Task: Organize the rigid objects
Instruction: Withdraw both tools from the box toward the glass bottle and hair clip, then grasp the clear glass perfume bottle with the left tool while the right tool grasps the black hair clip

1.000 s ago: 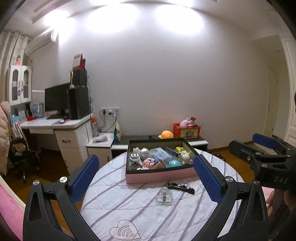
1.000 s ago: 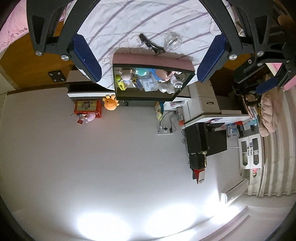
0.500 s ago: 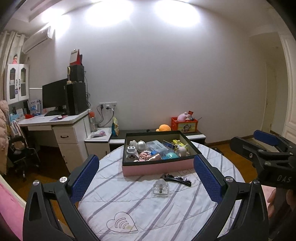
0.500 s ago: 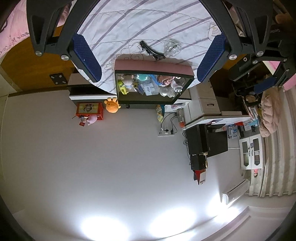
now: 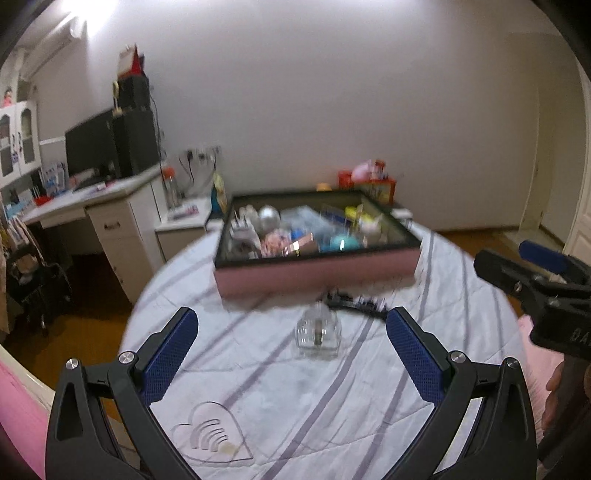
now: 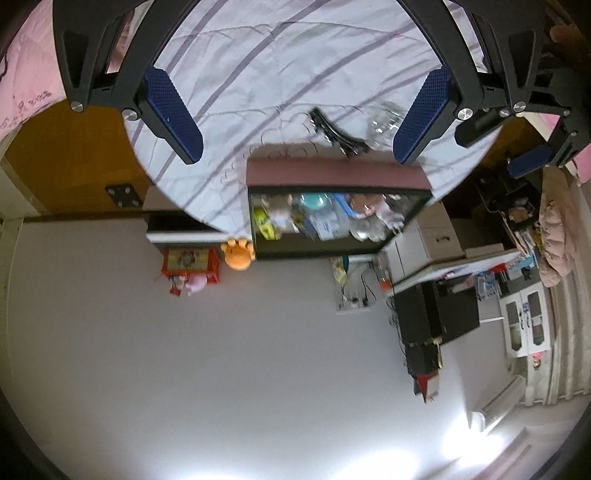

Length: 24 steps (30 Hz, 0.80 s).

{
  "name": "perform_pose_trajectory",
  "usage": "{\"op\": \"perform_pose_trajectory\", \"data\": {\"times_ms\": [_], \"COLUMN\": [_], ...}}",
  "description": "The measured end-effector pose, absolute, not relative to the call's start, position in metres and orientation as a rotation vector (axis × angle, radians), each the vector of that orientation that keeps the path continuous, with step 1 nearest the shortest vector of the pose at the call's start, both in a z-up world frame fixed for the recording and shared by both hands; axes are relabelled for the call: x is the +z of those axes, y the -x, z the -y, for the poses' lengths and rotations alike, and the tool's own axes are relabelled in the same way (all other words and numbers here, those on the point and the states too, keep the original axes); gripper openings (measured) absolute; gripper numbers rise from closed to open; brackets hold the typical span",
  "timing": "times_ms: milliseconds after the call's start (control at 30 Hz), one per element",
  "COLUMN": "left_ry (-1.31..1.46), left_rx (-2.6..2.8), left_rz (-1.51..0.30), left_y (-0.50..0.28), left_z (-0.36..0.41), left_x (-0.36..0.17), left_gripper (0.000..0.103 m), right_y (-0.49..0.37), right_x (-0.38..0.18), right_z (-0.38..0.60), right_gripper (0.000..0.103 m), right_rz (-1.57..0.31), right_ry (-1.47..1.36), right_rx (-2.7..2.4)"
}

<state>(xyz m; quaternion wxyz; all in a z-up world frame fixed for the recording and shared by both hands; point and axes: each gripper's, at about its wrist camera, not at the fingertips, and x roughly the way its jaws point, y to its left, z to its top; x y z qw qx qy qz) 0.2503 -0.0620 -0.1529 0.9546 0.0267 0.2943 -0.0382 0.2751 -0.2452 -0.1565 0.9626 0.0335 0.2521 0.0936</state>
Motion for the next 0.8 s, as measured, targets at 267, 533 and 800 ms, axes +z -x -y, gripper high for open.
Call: {"op": "perform_pose_trajectory", "data": {"times_ms": [267, 533, 800], "left_ry": [-0.080, -0.112, -0.100], "left_rx": [-0.072, -0.048, -0.146], "left_rz": [-0.791, -0.909, -0.916], "left_y": [-0.304, -0.340, -0.345], "left_z": [0.078, 0.082, 0.088], "left_x": [-0.206, -0.231, -0.233], "left_gripper": [0.103, 0.092, 0.051], "right_y": [-0.325, -0.351, -0.358], "right_x": [-0.205, -0.229, -0.236], "right_z": [0.248, 0.253, 0.249], "right_gripper": [0.103, 0.103, 0.103], "right_rz": [-0.645, -0.727, -0.771], "right_ry": [-0.068, -0.088, -0.079], "right_rx": [0.192, 0.213, 0.225]}}
